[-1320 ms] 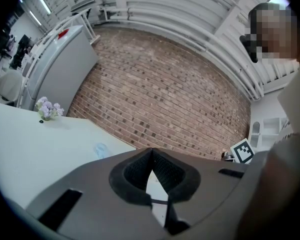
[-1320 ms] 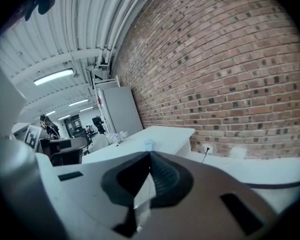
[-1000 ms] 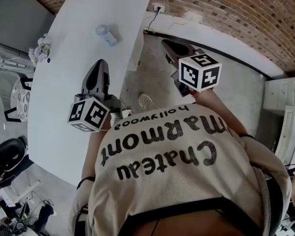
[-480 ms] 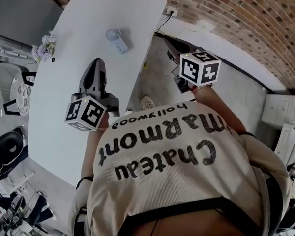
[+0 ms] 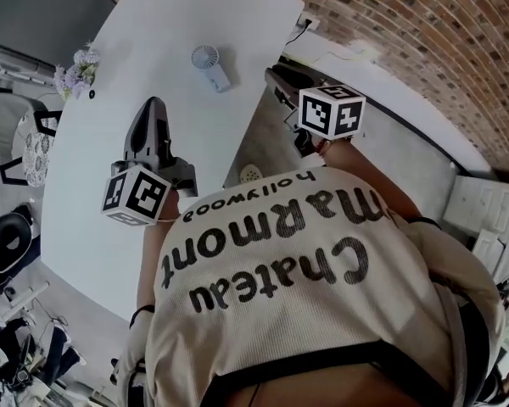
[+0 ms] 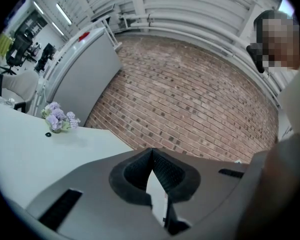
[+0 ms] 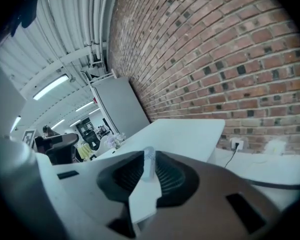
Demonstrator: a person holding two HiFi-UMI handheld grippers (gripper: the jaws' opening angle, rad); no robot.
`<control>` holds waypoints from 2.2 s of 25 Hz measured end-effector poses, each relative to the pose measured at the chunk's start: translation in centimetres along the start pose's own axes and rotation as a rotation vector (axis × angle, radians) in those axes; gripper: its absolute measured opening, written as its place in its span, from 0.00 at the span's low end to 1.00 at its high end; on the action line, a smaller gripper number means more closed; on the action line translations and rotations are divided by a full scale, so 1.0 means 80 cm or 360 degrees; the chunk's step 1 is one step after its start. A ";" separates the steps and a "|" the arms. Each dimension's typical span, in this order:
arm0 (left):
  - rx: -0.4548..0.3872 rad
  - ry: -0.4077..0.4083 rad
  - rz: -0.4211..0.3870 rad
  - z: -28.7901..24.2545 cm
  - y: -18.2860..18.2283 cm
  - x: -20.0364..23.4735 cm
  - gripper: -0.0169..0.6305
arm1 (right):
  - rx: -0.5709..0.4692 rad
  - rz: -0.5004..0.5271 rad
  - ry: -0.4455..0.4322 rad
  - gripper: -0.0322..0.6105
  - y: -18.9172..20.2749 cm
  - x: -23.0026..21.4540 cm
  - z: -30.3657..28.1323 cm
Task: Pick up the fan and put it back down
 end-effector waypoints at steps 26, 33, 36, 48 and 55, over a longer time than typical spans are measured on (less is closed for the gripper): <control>-0.0275 -0.0805 0.0075 0.124 -0.013 0.051 0.03 | 0.0567 0.0183 -0.0237 0.48 0.037 0.026 -0.163; -0.0357 -0.1051 0.0107 0.147 -0.004 0.029 0.03 | 0.0698 0.0188 -0.0175 0.57 0.038 0.021 -0.201; -0.0372 -0.1132 0.0108 0.159 0.001 0.023 0.03 | 0.0718 0.0180 -0.0126 0.60 0.041 0.019 -0.216; -0.0432 -0.1300 0.0136 0.203 0.007 0.021 0.03 | 0.0780 0.0356 0.0033 0.62 0.059 0.034 -0.237; -0.0451 -0.1328 0.0147 0.217 0.009 0.022 0.03 | 0.0821 0.0351 0.0067 0.59 0.068 0.035 -0.241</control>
Point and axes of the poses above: the fingertips, and each gripper's own axes: z backward along the fingers, x to its left, y out of its underside, the point moved 5 cm from there along z, backward along the fingers, and after that the axes turned 4 degrees about -z, right-handed, at the moved point
